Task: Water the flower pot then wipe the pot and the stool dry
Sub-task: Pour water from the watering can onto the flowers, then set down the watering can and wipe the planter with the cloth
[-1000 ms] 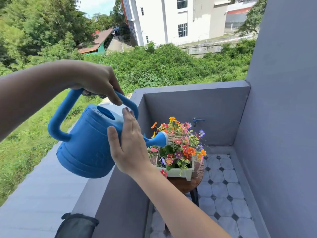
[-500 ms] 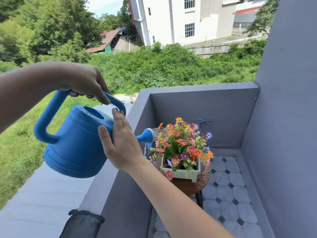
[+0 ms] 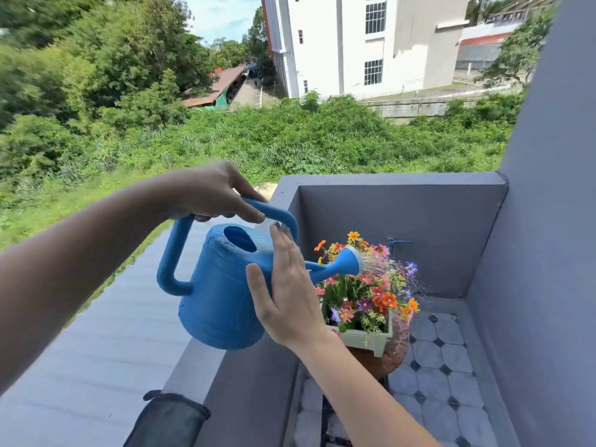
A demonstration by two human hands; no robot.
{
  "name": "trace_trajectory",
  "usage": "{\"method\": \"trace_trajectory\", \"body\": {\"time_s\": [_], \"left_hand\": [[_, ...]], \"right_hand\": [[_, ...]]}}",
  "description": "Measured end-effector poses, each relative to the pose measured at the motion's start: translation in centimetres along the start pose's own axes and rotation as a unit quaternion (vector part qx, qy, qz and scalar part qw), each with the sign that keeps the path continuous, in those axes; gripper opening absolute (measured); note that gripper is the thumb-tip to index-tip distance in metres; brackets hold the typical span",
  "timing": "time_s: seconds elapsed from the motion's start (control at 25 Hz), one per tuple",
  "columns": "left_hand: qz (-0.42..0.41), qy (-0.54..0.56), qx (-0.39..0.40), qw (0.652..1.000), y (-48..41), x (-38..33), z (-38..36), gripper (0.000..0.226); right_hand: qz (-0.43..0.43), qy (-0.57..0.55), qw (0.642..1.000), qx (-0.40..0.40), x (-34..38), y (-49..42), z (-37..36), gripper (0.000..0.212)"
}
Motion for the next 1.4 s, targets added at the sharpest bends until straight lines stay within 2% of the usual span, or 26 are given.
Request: {"method": "trace_trajectory", "body": {"time_s": [0.16,0.32,0.48,0.68,1.0,1.24,1.4], "left_hand": [[-0.050,0.102,-0.054,0.992,1.1,1.7,-2.0,0.028],[-0.073,0.159,-0.174,0.969,1.9,4.7,-4.6,0.030],[-0.041,0.223,-0.274,0.935,2.1,8.1,-6.0,0.008],[0.026,0.245,-0.371,0.895,1.8,12.2,-7.9,0.018],[0.123,0.246,-0.427,0.862,0.8,19.7,-12.1,0.026],[0.169,0.231,-0.421,0.861,-0.1,22.1,-15.5,0.027],[0.171,0.233,-0.421,0.860,-0.3,22.2,-16.7,0.030]], "right_hand": [[-0.024,0.004,0.999,-0.039,-1.8,-0.3,-0.1,0.076],[-0.063,-0.017,0.996,-0.058,-2.5,-0.8,-0.8,0.074],[-0.083,-0.040,0.994,-0.052,-2.5,-2.5,-2.6,0.073],[-0.106,-0.039,0.993,0.029,-3.5,-4.7,-7.2,0.062],[-0.106,0.044,0.973,0.198,-6.7,-5.0,-15.8,0.063],[-0.117,0.075,0.959,0.248,-9.7,-3.8,-18.6,0.061],[-0.121,0.069,0.960,0.243,-10.7,-3.3,-18.8,0.059]]}}
Point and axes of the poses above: each hand's wrist, its own y-axis away from the middle knuckle, its own z-axis out of the back of the hand, x = y × z, the point moved 1 cm from there along -y, towards the middle knuckle, and after that the axes turned 10 degrees about y, right-handed, at the moved point
